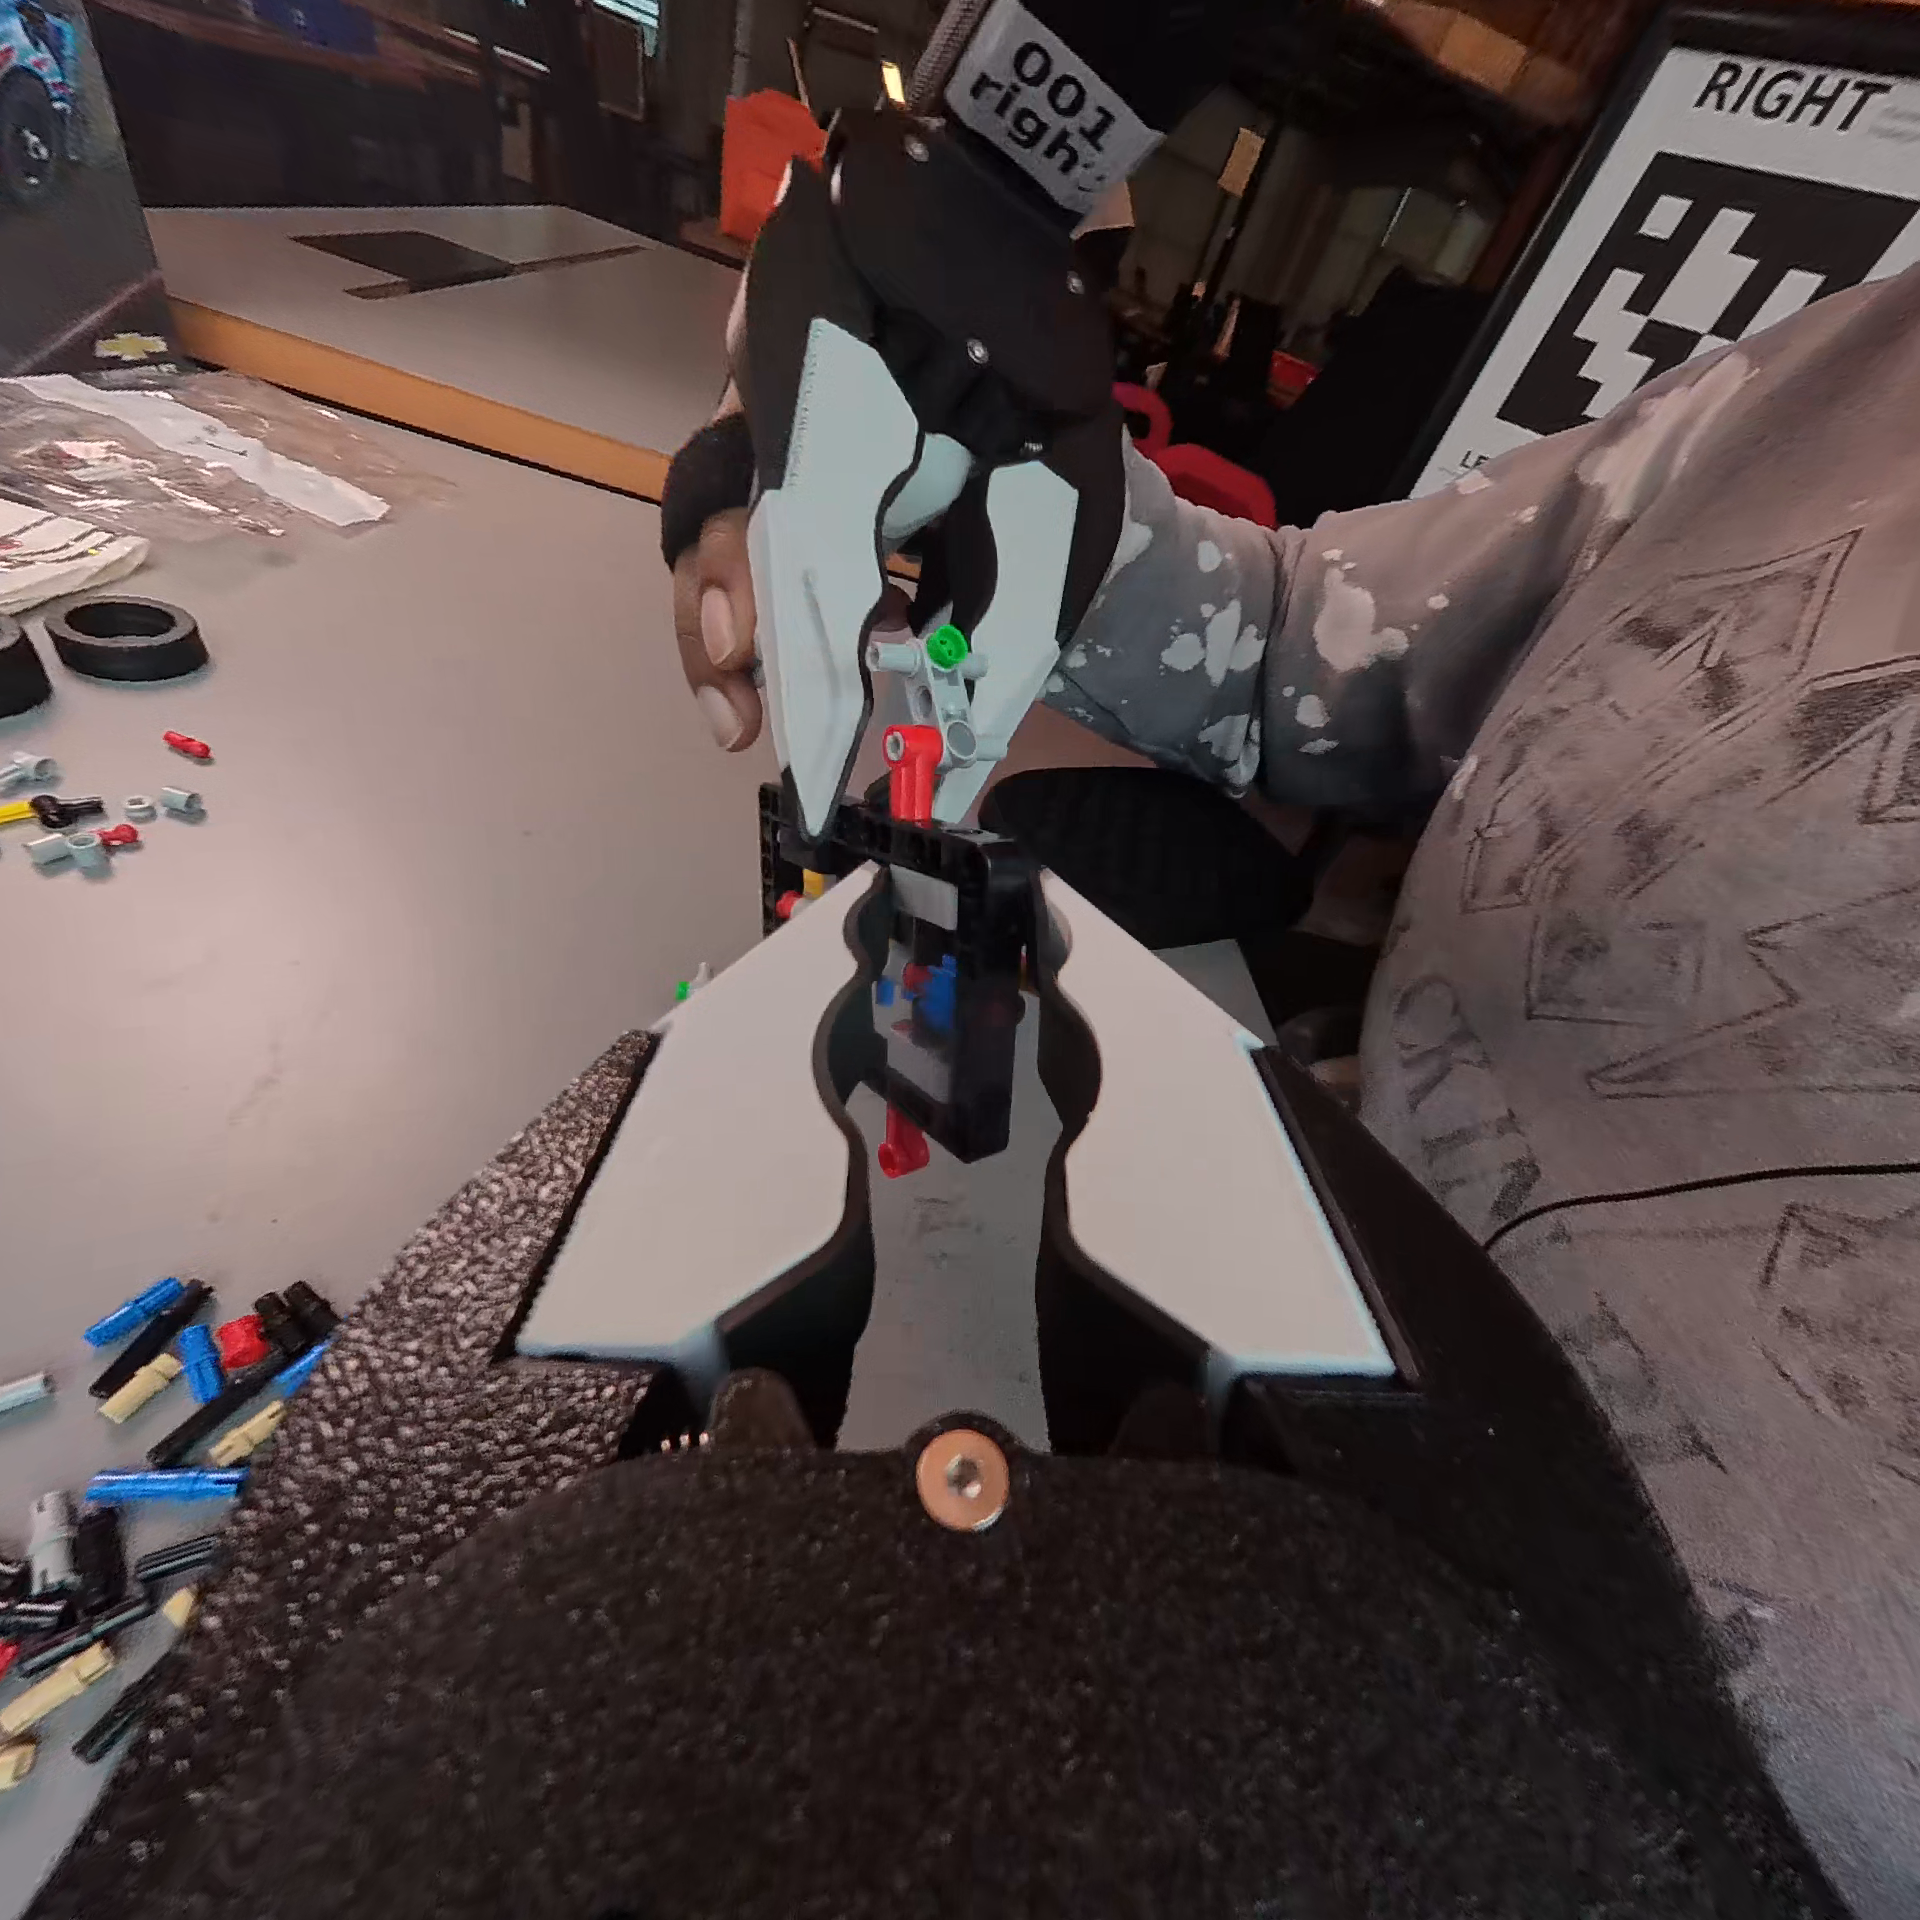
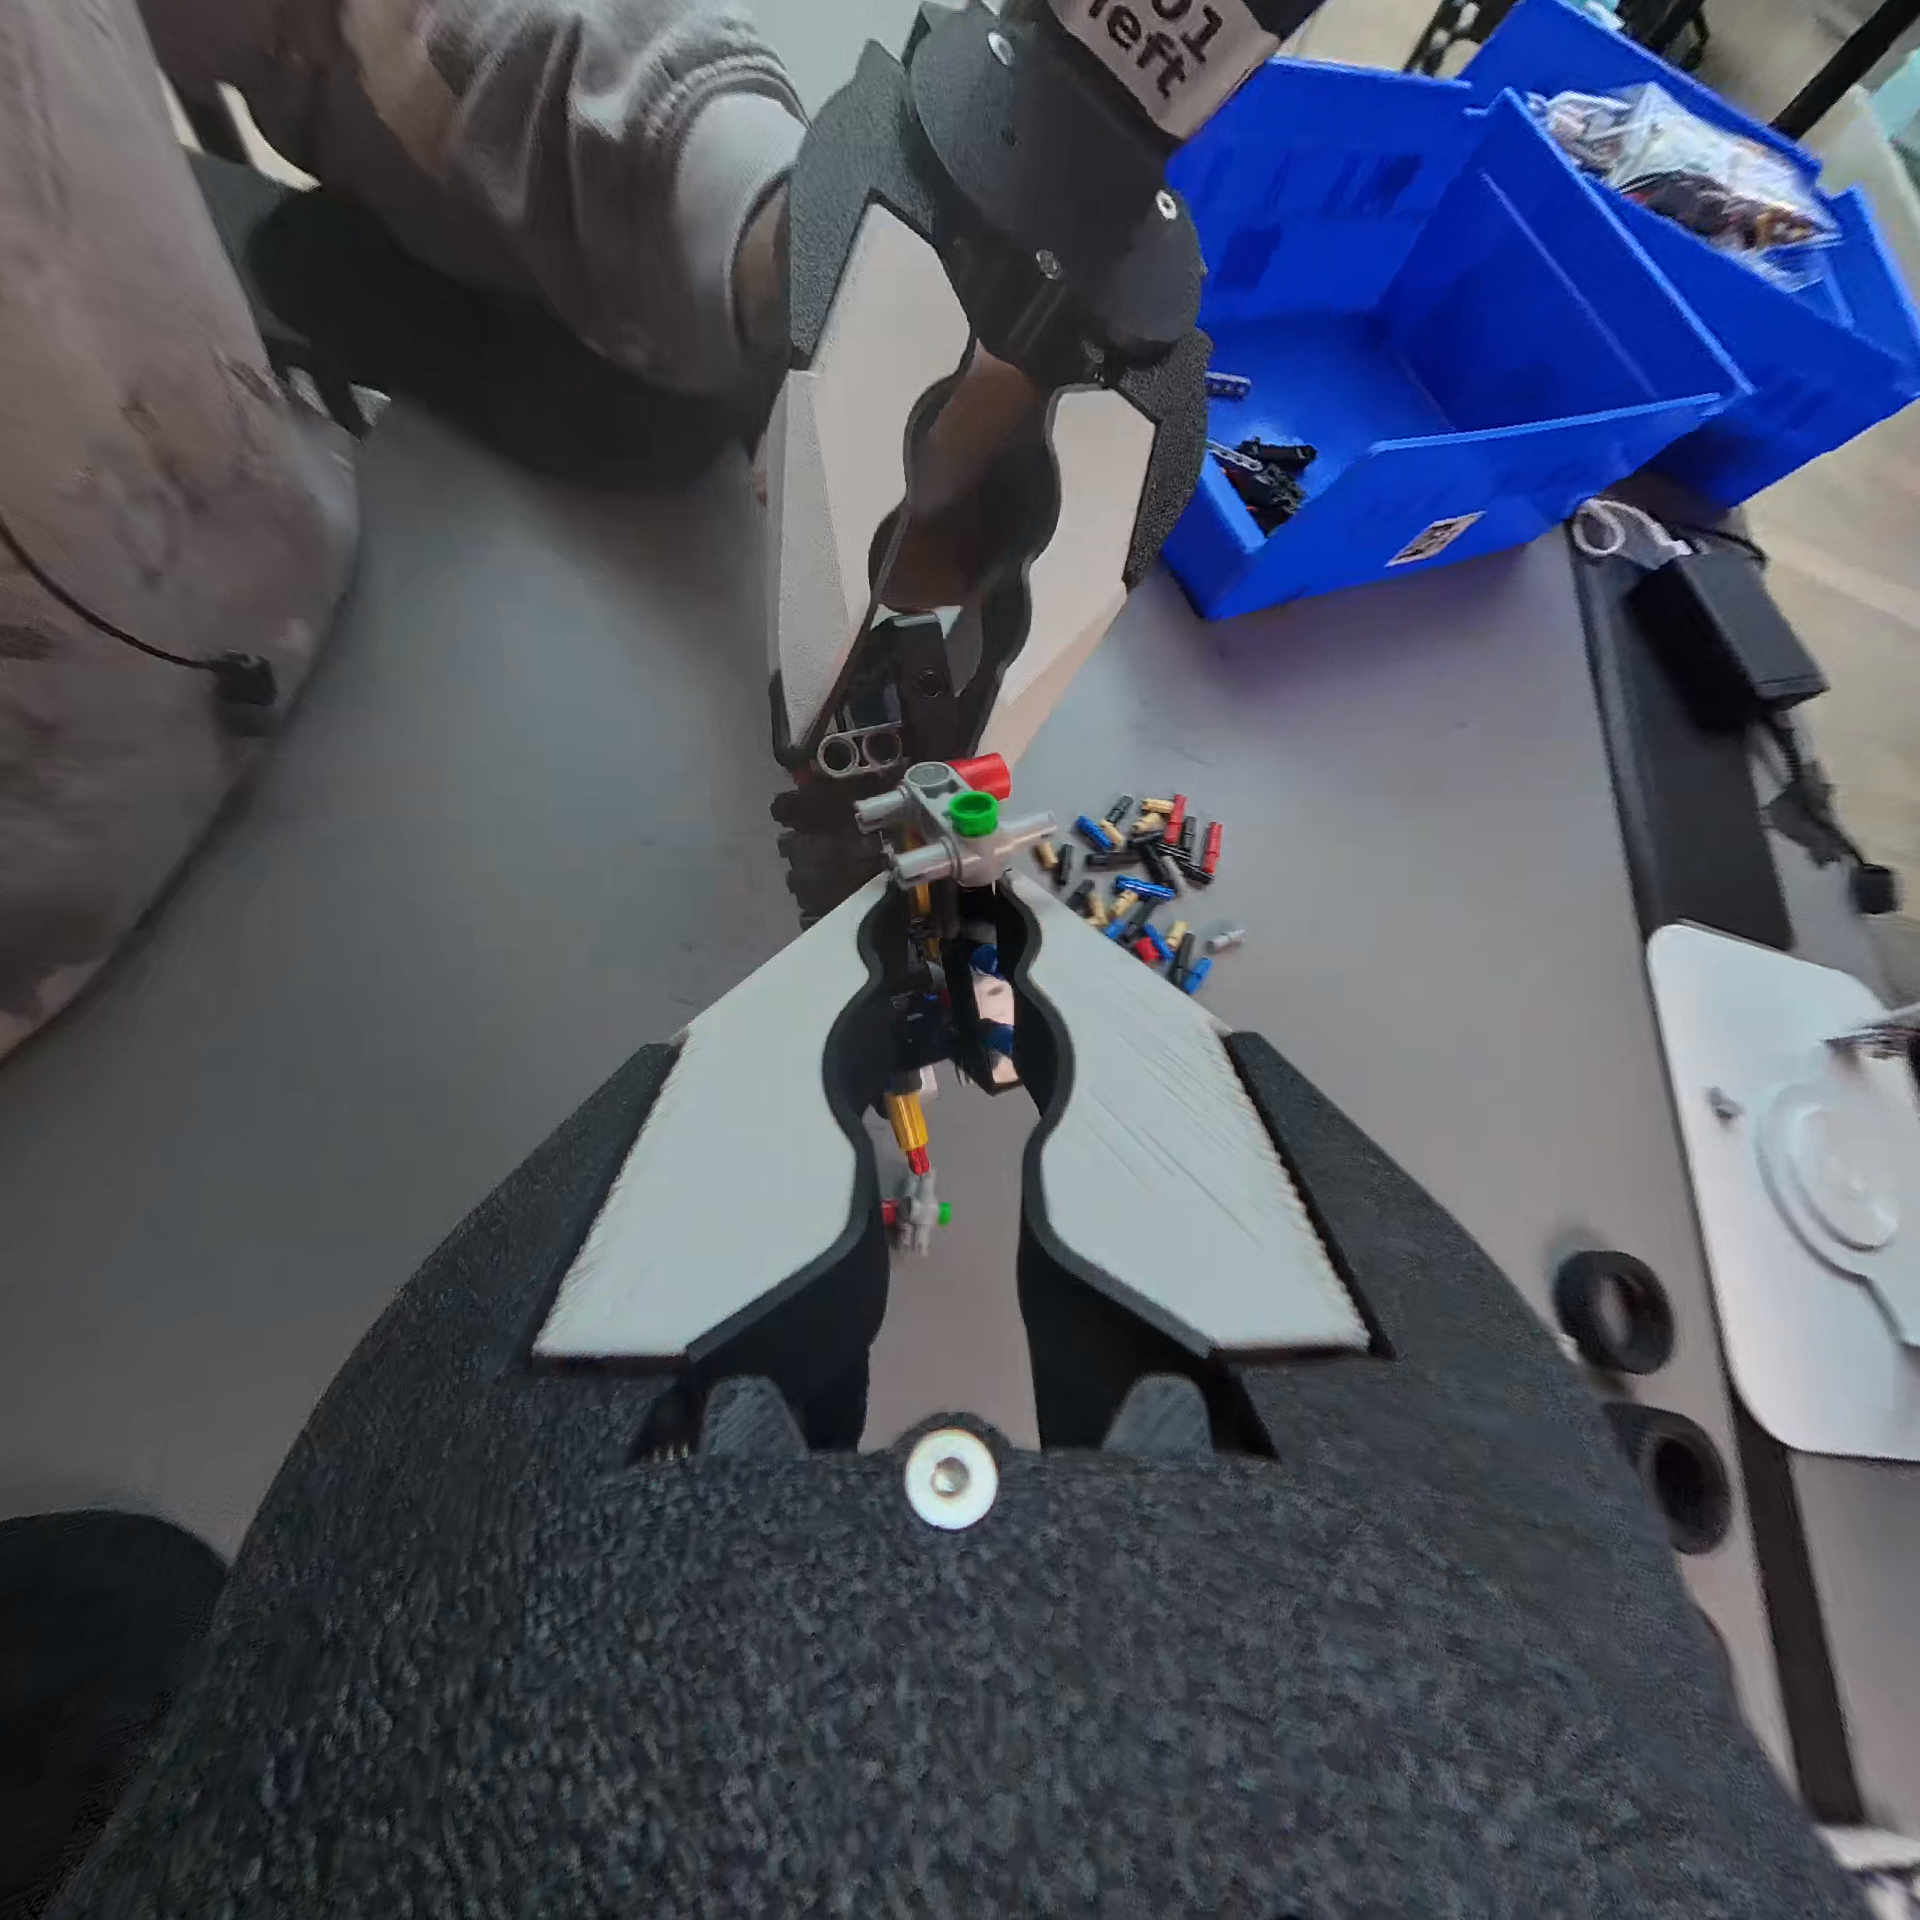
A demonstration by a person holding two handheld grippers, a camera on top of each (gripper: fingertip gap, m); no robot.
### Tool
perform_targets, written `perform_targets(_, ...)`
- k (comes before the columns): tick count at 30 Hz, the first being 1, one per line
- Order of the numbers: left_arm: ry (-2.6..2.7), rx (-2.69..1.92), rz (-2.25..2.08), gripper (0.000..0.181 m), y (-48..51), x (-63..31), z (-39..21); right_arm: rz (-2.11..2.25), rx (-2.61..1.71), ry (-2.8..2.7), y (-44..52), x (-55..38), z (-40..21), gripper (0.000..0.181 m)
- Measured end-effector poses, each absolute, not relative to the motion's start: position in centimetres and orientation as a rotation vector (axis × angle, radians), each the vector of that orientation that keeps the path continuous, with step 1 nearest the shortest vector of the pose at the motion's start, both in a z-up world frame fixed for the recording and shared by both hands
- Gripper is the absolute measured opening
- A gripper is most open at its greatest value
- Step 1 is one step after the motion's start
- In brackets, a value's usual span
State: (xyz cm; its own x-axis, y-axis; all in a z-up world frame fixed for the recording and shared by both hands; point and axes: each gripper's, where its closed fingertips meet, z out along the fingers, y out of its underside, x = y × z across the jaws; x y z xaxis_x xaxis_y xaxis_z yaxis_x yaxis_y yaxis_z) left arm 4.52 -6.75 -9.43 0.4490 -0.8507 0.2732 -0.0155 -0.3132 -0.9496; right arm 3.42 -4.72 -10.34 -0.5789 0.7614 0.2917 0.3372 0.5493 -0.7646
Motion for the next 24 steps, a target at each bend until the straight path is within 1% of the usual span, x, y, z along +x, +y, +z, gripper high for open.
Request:
perform_targets(2,0.719,-1.670,-0.897,0.024,-5.9,3.7,-9.2,0.732,-0.839,-2.064,-3.5,2.3,-9.7,0.016)
perform_targets(4,0.683,-1.648,-0.766,0.025,-5.0,2.5,-8.6,0.698,-0.842,-1.879,-2.4,1.4,-7.8,0.013)
perform_targets(5,0.670,-1.636,-0.701,0.024,-4.7,1.9,-8.4,0.735,-0.877,-1.791,-1.8,1.4,-6.8,0.016)
perform_targets(7,0.652,-1.610,-0.578,0.023,-4.2,0.7,-8.1,0.899,-1.003,-1.674,-1.3,2.0,-5.9,0.032)
perform_targets(8,0.644,-1.600,-0.524,0.023,-4.0,0.2,-7.9,1.010,-1.064,-1.619,-1.5,2.3,-5.6,0.035)
perform_targets(11,0.656,-1.554,-0.415,0.023,-3.8,-0.1,-7.3,1.349,-1.181,-1.419,-3.0,2.2,-5.4,0.034)
perform_targets(13,0.685,-1.539,-0.359,0.024,-3.8,0.2,-7.4,1.438,-1.204,-1.307,-3.3,1.7,-5.6,0.033)
perform_targets(16,0.726,-1.514,-0.290,0.024,-4.0,0.8,-7.7,1.534,-1.199,-1.224,-3.6,1.3,-5.3,0.015)
perform_targets(19,0.761,-1.498,-0.192,0.025,-3.9,0.8,-8.0,1.582,-1.212,-1.210,-3.4,1.1,-5.2,0.007)
perform_targets(24,0.786,-1.525,-0.121,0.025,-3.5,0.7,-9.0,1.455,-1.180,-1.270,-3.3,0.9,-6.1,0.007)
